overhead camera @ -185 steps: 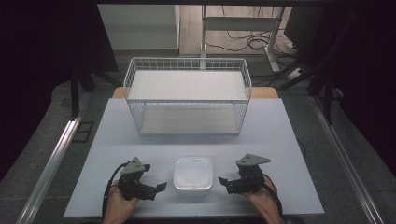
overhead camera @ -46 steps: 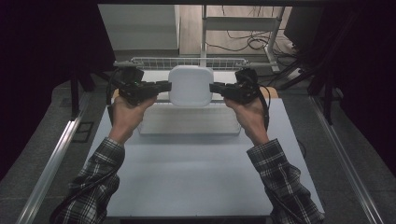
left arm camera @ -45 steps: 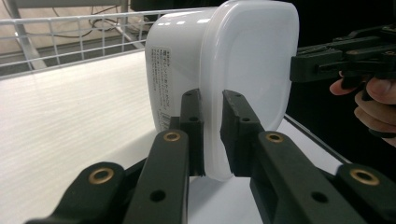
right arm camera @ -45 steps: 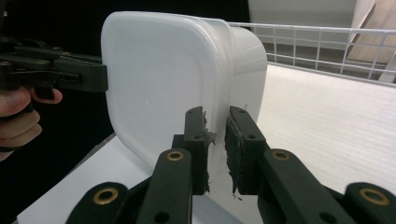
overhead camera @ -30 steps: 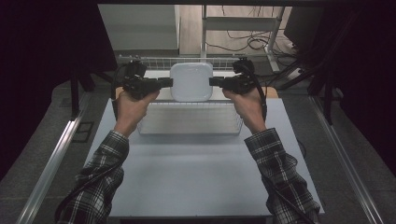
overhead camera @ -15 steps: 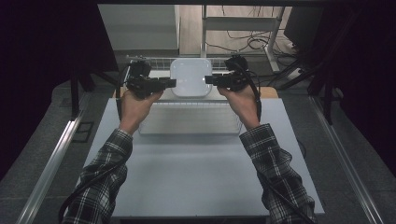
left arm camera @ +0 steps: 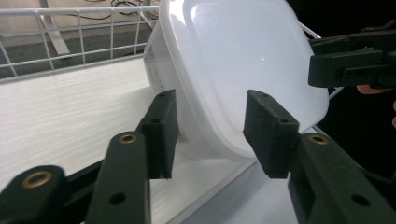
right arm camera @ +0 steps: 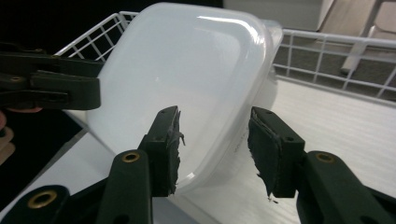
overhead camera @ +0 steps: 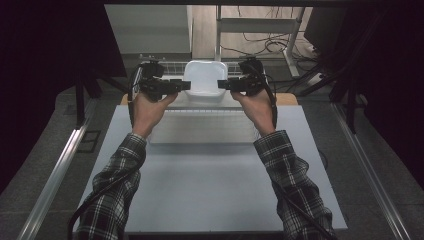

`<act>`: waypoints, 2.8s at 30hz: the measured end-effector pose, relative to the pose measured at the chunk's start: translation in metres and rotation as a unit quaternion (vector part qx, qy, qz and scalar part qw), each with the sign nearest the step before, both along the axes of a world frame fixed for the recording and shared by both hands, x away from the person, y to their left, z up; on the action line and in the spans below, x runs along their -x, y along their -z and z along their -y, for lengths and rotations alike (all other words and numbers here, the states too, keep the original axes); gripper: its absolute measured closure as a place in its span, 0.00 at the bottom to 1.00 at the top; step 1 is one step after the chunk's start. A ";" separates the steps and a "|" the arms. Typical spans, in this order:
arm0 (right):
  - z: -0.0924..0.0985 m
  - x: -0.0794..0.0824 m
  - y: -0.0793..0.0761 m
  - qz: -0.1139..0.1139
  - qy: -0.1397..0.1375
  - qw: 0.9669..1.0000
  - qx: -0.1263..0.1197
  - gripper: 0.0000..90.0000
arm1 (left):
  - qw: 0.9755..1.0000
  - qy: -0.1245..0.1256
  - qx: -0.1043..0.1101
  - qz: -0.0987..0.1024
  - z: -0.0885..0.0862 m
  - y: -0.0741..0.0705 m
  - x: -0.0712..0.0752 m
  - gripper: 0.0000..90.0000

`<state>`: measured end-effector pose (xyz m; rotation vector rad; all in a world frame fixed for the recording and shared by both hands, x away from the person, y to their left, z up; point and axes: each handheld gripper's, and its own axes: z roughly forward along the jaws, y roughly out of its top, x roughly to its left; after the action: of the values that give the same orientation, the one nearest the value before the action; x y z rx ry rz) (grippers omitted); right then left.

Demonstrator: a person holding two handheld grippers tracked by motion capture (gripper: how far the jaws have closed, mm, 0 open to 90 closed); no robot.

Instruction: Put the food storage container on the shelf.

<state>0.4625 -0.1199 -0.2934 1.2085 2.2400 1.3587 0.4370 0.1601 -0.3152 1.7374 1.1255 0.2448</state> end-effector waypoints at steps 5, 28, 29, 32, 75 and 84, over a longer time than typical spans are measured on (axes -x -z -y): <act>-0.005 -0.001 -0.001 0.022 0.025 0.999 0.021 0.59 | 1.000 -0.011 -0.005 0.004 0.002 -0.002 -0.004 0.57; 0.000 0.016 0.014 0.046 -0.019 0.999 0.007 0.18 | 0.999 0.019 -0.011 0.037 0.006 0.008 0.005 0.16; -0.001 0.018 0.015 0.051 -0.021 0.998 0.011 0.16 | 0.999 0.023 -0.016 0.038 0.007 0.009 0.007 0.15; -0.002 0.024 0.018 0.060 -0.033 0.997 0.021 0.13 | 0.998 0.033 -0.032 0.041 0.013 0.012 0.013 0.10; 0.020 0.101 0.074 0.085 -0.109 0.989 0.058 0.03 | 0.990 0.111 -0.044 0.075 0.010 0.080 0.102 0.04; 0.020 0.112 0.095 0.078 -0.119 0.988 0.054 0.01 | 0.990 0.111 -0.044 0.072 0.008 0.102 0.116 0.04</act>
<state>0.3502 -0.1398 -0.3880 0.7900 2.3691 1.3415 0.3209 0.1516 -0.4174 1.8740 0.8205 0.2822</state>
